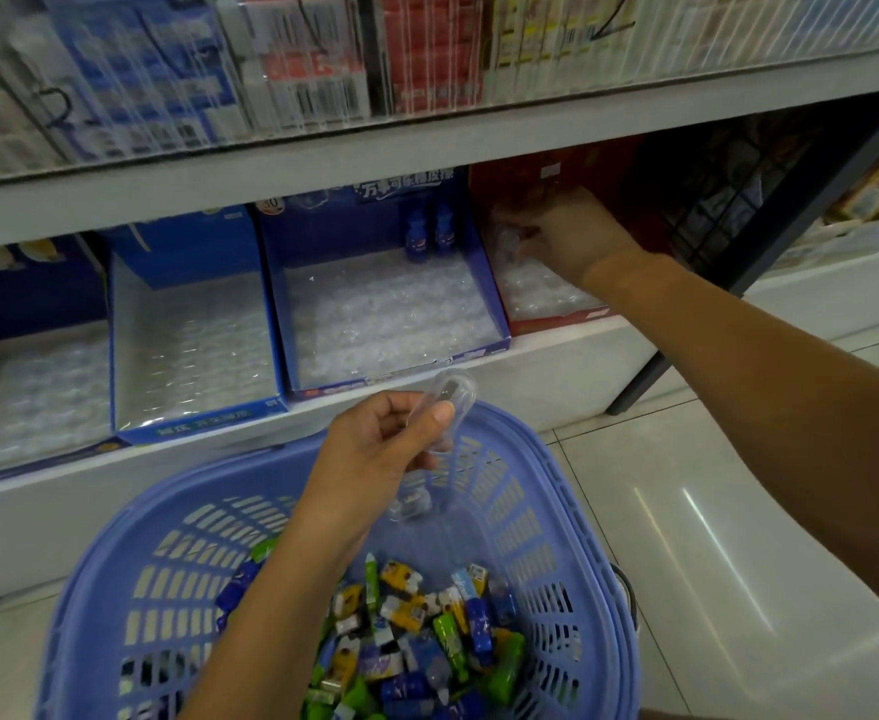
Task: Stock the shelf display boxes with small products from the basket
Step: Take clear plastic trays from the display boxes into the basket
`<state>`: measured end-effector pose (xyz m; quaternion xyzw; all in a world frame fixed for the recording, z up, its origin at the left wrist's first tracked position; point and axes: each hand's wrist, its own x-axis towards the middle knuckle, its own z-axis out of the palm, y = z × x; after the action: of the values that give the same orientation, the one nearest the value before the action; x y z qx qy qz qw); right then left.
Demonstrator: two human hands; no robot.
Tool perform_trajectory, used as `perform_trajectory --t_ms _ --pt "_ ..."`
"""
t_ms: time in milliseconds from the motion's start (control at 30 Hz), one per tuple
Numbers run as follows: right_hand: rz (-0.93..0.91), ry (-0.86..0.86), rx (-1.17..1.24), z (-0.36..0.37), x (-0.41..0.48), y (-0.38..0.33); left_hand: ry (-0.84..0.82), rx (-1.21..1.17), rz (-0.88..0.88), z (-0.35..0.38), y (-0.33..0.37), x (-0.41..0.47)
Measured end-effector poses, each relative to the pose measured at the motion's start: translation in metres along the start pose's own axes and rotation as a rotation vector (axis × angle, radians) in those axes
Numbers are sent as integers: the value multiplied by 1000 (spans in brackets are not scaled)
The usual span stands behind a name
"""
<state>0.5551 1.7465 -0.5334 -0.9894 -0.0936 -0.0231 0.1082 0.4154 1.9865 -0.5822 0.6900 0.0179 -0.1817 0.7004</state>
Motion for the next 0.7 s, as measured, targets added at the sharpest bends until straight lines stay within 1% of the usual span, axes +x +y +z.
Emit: perform_trajectory --t_ms 133,200,233,267,300,333,367,400,433,467,533,567,633,700 --pt "47 13 53 4 -14 -10 10 20 45 4 7 -1" --pt "28 38 31 -2 -27 -16 13 76 87 6 15 -1" --pt "-1 83 48 -6 -34 -19 18 111 113 6 19 0" --pt "-29 125 112 -11 -42 -23 31 146 141 6 24 1" --pt "-63 130 233 -17 -50 -28 50 181 168 7 28 2" --pt "-112 82 371 -24 -59 -35 71 218 194 7 33 3" --pt "-161 -9 483 -32 -69 -41 86 253 214 9 37 5" --pt "-203 -114 537 -39 -77 -48 95 287 230 11 42 7" --pt "-246 -198 506 -44 -83 -54 101 318 241 15 47 10" --pt "-286 -229 412 -46 -86 -59 107 343 253 19 52 13" --pt "-345 -174 210 -45 -84 -64 135 370 285 27 60 20" --pt "-345 -136 161 -44 -83 -63 157 373 303 31 64 24" --pt "-306 -83 160 -42 -80 -54 187 355 317 40 68 35" --pt "-249 -9 214 -39 -77 -38 170 383 326 53 70 45"
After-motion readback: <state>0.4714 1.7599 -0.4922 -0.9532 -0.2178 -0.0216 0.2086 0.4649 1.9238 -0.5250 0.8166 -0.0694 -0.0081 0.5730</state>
